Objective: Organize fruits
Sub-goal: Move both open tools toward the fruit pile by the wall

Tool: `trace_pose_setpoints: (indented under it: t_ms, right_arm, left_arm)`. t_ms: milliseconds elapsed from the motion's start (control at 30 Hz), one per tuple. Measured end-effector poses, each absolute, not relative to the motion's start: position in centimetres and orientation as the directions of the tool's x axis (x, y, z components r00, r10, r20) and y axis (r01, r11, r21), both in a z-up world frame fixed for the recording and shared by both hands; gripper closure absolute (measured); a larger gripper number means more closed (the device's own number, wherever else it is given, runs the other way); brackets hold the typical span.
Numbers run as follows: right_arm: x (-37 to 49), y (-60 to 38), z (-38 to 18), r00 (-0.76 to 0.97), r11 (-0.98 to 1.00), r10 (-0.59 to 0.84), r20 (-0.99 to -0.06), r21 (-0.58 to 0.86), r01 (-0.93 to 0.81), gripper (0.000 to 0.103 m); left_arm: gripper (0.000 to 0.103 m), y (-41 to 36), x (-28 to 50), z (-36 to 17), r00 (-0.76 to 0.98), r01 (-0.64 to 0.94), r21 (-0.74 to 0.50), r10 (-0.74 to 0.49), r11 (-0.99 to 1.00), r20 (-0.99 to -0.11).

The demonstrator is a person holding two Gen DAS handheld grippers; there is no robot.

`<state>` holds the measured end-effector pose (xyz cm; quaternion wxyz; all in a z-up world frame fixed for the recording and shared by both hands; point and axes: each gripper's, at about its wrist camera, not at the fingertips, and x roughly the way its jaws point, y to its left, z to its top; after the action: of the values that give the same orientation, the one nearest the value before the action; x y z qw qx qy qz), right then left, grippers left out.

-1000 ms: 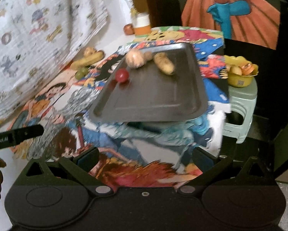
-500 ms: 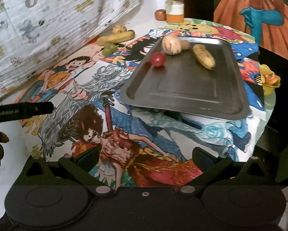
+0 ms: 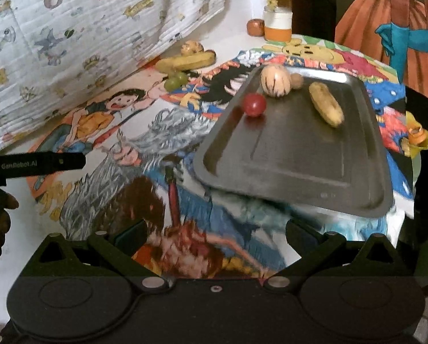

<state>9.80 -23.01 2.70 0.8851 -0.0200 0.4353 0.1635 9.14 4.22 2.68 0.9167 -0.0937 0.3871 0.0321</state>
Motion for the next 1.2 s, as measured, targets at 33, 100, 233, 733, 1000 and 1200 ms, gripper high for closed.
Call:
trace_pose_setpoints:
  t_ms: [33,100,233,733,1000,1200]
  right_arm:
    - [10.3,-23.1,3.0,0.574,0.945,0.275,-0.771,0.108,-0.308,0.001]
    - [11.4,-23.2,3.7,0.587,0.942,0.29,-0.756,0.115,-0.317,0.001]
    - [14.1,-23.2,5.2,0.613,0.934,0.304,-0.729,0.102,-0.343,0.001]
    - [25.8,-22.2,9.2,0.648,0.892,0.395,-0.651,0.102,-0.441,0.001]
    - [33.0,-20.2,7.0,0.565,0.873,0.479,-0.672,0.299,-0.385,0.001]
    - [37.5,-16.8,5.9,0.495,0.836,0.533,-0.686,0.336,-0.435,0.005]
  left_arm:
    - [0.0,4.3,9.4,2.7,0.698,-0.131,-0.147,-0.014,0.98,-0.716]
    - [0.0,4.3,9.9,2.7,0.7,-0.129,-0.147,-0.015,0.981,-0.714]
    - [0.0,4.4,11.2,2.9,0.707,-0.124,-0.157,-0.024,0.98,-0.707]
    - [0.0,2.6,18.4,3.7,0.76,-0.022,-0.14,-0.075,0.99,-0.646]
    - [0.0,1.5,22.3,3.1,0.784,0.036,-0.112,-0.097,0.993,-0.613]
    - [0.004,1.0,24.1,2.5,0.801,0.055,-0.151,-0.134,0.987,-0.583]
